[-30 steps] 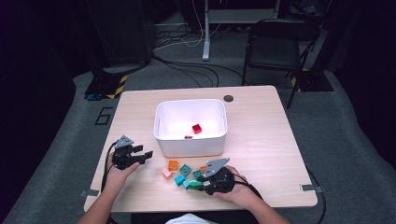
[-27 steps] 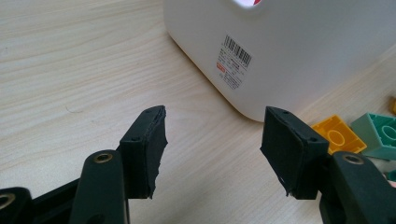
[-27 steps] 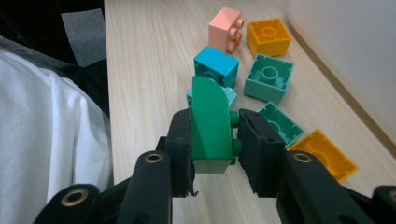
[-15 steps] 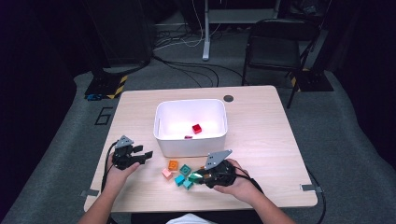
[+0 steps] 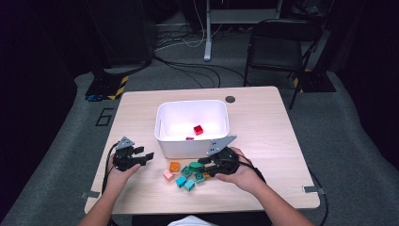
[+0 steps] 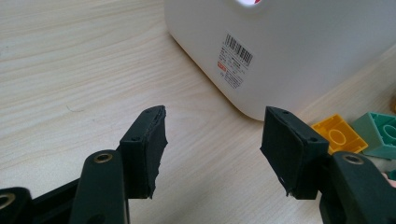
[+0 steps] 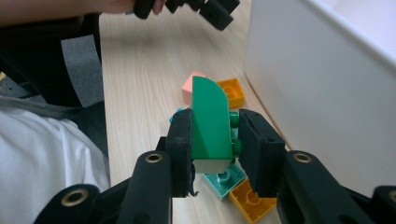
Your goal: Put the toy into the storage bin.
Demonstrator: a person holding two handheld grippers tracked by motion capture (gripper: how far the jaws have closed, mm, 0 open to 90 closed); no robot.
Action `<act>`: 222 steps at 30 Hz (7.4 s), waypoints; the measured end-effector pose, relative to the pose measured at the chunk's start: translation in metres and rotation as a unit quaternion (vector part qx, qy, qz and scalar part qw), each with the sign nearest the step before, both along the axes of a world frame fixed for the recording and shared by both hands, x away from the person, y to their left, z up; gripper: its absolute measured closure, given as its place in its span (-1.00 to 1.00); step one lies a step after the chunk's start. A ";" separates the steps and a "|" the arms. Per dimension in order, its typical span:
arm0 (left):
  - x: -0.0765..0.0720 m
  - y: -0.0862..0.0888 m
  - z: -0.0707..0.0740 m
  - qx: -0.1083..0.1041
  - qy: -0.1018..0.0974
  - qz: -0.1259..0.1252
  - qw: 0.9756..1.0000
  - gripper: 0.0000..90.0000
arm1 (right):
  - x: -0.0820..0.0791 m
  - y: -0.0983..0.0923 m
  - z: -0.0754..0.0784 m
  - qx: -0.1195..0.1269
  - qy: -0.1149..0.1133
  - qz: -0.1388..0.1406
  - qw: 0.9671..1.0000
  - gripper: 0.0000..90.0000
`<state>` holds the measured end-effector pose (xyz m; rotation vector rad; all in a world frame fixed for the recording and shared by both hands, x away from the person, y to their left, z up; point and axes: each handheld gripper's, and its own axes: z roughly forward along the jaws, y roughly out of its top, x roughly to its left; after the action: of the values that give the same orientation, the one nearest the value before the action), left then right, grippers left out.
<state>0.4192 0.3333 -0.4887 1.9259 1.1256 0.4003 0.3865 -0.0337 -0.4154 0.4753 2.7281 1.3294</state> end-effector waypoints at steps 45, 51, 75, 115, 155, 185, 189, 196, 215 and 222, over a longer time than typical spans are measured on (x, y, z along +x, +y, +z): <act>0.000 0.001 0.001 -0.006 0.003 -0.002 1.000 -0.12 | 0.104 0.035 0.074 -0.001 -0.036 -0.067 0.997 0.46; 0.000 0.001 0.001 -0.005 0.004 -0.005 1.000 -0.12 | 0.121 0.041 0.074 0.009 -0.040 -0.082 0.996 0.46; 0.001 -0.001 -0.001 -0.009 0.003 -0.005 1.000 -0.12 | 0.175 0.076 0.030 -0.026 -0.037 -0.125 0.991 0.46; 0.001 0.000 0.000 -0.006 0.006 -0.003 1.000 -0.12 | 0.108 0.041 0.072 -0.003 -0.059 -0.112 0.992 0.17; 0.001 0.002 0.000 -0.003 0.004 0.003 1.000 -0.12 | 0.018 -0.005 0.025 0.036 -0.049 -0.091 0.994 0.14; 0.001 0.002 0.000 -0.002 0.006 0.002 1.000 -0.12 | 0.014 -0.014 -0.056 0.000 -0.021 -0.086 0.996 0.14; 0.001 0.002 -0.001 -0.002 0.002 0.004 1.000 -0.12 | 0.014 -0.012 -0.064 -0.011 -0.027 -0.080 0.996 0.14; 0.001 0.003 0.000 -0.002 0.004 0.001 1.000 -0.12 | 0.016 -0.009 -0.077 -0.036 -0.030 -0.069 0.997 0.12; 0.001 0.003 0.000 -0.002 0.005 0.000 1.000 -0.12 | 0.021 0.001 -0.092 -0.068 -0.020 -0.064 0.995 0.06; 0.001 0.002 0.000 -0.003 0.004 0.001 1.000 -0.12 | 0.019 0.001 -0.090 -0.076 -0.011 -0.070 0.995 0.28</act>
<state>0.4206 0.3358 -0.4891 1.9229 1.1325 0.3915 0.4055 -0.0328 -0.5058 0.6205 2.6954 1.0787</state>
